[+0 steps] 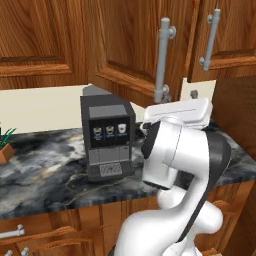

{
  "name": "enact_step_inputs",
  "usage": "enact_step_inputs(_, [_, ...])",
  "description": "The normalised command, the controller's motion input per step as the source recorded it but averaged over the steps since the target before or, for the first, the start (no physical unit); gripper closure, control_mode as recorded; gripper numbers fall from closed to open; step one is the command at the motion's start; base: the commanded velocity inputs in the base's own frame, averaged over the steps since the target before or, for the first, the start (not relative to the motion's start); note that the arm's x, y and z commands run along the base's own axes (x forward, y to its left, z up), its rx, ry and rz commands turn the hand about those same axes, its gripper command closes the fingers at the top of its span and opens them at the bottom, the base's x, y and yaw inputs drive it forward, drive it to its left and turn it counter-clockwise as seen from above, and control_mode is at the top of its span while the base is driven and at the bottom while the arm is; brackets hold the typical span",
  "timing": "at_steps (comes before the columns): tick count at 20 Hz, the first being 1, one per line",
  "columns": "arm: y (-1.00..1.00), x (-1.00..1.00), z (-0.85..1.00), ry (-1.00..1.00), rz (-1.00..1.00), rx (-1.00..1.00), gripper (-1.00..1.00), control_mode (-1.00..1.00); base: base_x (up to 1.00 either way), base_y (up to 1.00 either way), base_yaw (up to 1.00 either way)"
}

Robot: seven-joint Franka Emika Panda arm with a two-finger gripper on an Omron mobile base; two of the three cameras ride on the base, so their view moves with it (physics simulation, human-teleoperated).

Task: Pick the avocado and bread from the counter and place them on the plate. Then pick the jam from the cabinet and place it next to the plate. Lastly close the cabinet door.

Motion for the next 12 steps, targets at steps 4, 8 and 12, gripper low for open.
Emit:
enact_step_inputs(4, [-0.14, 0.34, 0.17, 0.25, -0.16, 0.19, -1.0, -1.0, 0.0, 0.0, 0.0])
enact_step_inputs(8, [-0.12, 0.43, 0.15, 0.26, -0.15, 0.18, -1.0, -1.0, 0.0, 0.0, 0.0])
enact_step_inputs(12, [-0.08, 0.6, 0.17, 0.29, -0.12, 0.16, -1.0, -1.0, 0.0, 0.0, 0.0])
